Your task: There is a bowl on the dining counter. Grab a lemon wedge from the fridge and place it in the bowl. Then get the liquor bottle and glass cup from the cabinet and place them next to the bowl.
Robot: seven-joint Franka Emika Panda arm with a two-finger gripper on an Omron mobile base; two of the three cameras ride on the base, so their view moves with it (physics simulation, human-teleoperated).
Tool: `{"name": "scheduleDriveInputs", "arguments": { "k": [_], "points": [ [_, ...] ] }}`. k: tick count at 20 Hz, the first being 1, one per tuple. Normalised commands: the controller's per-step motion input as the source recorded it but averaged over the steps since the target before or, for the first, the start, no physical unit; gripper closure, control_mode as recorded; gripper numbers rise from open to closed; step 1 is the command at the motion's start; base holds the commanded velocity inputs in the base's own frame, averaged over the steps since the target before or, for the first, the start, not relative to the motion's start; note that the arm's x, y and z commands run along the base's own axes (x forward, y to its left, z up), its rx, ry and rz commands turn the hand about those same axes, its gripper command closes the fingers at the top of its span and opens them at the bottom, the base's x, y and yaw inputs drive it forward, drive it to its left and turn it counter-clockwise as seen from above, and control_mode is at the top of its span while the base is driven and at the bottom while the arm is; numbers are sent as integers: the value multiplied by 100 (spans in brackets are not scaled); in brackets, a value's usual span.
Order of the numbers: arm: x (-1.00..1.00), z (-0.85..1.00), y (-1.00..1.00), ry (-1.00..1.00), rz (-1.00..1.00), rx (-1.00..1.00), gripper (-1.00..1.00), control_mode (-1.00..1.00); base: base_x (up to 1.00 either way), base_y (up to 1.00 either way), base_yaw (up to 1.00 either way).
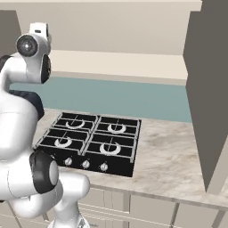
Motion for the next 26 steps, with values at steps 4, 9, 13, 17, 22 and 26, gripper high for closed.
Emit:
{"name": "scheduleDriveInputs", "arguments": {
  "k": [4,9,13,17,22,26],
  "points": [
    [-16,-2,3,0,0,-3,100,-100,0,0,0],
    [-38,0,-20,-1,-2,4,100,-100,0,0,0],
    [-53,0,-38,0,-6,7,100,-100,0,0,0],
    [-49,0,-31,-1,-3,8,100,-100,0,0,0],
    [-41,0,-24,-7,-4,12,100,-100,0,0,0],
    [-52,-1,-22,-2,-4,6,100,-100,0,0,0]
  ]
}}
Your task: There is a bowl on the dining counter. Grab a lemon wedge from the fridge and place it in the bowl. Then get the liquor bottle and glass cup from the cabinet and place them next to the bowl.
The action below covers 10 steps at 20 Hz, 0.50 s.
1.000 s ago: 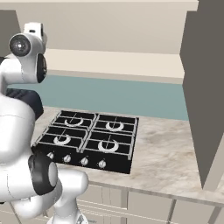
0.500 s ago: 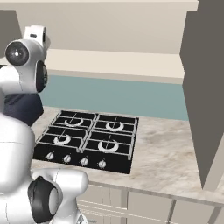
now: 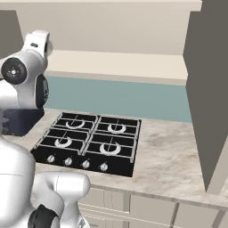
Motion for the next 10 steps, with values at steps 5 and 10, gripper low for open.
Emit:
{"name": "scheduleDriveInputs", "arguments": {
  "k": [5,10],
  "points": [
    [-79,-2,-12,0,-6,-1,100,-100,0,0,0],
    [-80,-1,-18,0,-3,-2,100,-100,0,0,0]
  ]
}}
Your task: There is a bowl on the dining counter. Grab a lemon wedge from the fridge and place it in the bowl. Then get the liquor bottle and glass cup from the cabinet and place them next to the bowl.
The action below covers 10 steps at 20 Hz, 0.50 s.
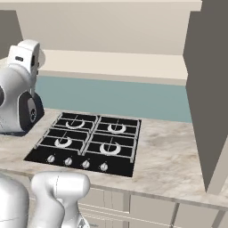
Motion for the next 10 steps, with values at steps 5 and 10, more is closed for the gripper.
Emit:
{"name": "scheduleDriveInputs", "arguments": {
  "k": [5,10],
  "points": [
    [-73,-17,-17,0,-5,0,100,-100,0,0,0],
    [-85,-33,-13,-4,-3,0,100,-100,0,0,0]
  ]
}}
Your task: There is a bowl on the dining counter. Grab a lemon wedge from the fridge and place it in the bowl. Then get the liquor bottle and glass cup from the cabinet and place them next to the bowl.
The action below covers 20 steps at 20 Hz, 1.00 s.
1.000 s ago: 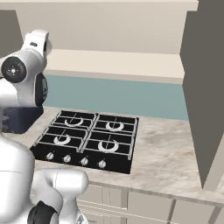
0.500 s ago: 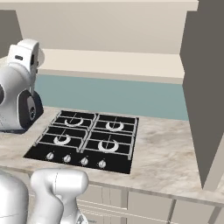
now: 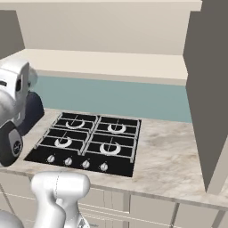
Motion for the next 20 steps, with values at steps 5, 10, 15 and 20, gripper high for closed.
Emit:
{"name": "scheduleDriveInputs", "arguments": {
  "k": [5,10,15,20],
  "points": [
    [-80,-26,-15,-13,-3,1,100,100,-20,-3,0],
    [0,0,0,0,0,0,100,100,-90,-12,0],
    [0,0,0,0,0,0,100,100,-65,-10,17],
    [0,0,0,0,0,0,100,100,-26,-10,42]
  ]
}}
